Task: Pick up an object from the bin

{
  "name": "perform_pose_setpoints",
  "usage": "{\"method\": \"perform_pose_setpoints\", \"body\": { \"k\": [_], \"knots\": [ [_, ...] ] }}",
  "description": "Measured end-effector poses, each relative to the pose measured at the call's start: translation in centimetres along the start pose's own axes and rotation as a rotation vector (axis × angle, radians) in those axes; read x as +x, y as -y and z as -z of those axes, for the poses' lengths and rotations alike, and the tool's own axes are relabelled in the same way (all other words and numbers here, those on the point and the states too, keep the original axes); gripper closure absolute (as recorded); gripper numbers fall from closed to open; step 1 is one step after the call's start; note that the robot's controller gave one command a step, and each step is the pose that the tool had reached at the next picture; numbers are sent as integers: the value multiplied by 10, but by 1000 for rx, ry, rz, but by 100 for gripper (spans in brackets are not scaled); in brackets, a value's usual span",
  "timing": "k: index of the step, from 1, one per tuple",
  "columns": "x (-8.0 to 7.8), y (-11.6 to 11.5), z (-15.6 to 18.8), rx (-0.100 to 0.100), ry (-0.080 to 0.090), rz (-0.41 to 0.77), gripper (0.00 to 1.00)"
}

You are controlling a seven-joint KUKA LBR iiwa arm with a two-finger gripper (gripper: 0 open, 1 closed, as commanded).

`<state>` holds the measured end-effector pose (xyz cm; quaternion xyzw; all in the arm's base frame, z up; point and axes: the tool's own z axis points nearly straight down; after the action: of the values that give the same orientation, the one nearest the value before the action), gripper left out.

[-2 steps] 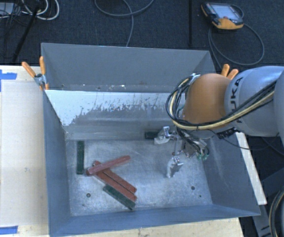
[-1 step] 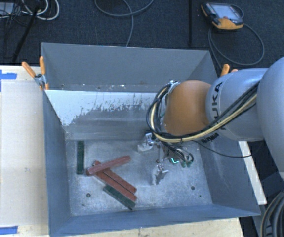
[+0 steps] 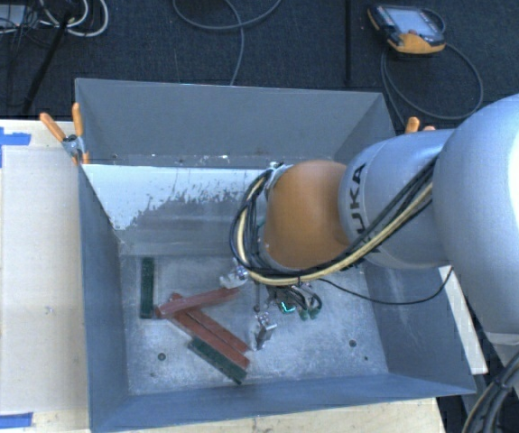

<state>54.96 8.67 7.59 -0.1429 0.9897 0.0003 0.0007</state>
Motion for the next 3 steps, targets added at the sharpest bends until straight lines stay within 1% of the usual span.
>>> {"method": "perform_pose_setpoints", "body": {
  "k": [1, 3],
  "knots": [
    [-32, -5, 0, 0, 11, -173, 100],
    [-32, -5, 1, 0, 10, -173, 100]
  ]
}}
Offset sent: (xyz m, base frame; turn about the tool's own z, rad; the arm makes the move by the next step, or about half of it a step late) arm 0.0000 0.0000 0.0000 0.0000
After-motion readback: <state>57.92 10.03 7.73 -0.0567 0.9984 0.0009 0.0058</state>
